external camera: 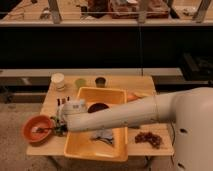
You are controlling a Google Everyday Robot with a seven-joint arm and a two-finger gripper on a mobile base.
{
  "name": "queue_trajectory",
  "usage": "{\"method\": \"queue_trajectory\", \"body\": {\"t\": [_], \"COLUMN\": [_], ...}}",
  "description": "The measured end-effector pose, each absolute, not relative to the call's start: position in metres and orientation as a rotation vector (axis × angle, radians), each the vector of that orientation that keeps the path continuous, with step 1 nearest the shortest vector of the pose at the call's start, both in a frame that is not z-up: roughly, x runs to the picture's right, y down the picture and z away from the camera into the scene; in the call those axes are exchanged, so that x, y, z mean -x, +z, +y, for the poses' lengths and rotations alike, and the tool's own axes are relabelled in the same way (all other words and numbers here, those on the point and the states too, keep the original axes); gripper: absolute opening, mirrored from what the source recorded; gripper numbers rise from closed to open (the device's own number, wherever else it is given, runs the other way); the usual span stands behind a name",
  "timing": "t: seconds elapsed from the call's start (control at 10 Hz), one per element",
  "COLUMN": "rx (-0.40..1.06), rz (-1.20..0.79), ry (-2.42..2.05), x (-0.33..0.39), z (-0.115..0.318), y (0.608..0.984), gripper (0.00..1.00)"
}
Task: Place eraser in metal cup
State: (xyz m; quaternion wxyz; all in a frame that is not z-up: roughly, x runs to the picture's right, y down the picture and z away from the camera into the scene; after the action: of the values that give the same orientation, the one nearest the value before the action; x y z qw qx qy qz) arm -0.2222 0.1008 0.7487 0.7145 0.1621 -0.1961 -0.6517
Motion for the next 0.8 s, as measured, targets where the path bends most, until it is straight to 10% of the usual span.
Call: {"method": "queue_trajectory", "body": {"t": [0.8], "rx": [-0.41], "rz": [-0.382], "ry": [-1.413], "x": [0.206], "z": [0.079], "y": [0.733], "gripper": [0.0]}}
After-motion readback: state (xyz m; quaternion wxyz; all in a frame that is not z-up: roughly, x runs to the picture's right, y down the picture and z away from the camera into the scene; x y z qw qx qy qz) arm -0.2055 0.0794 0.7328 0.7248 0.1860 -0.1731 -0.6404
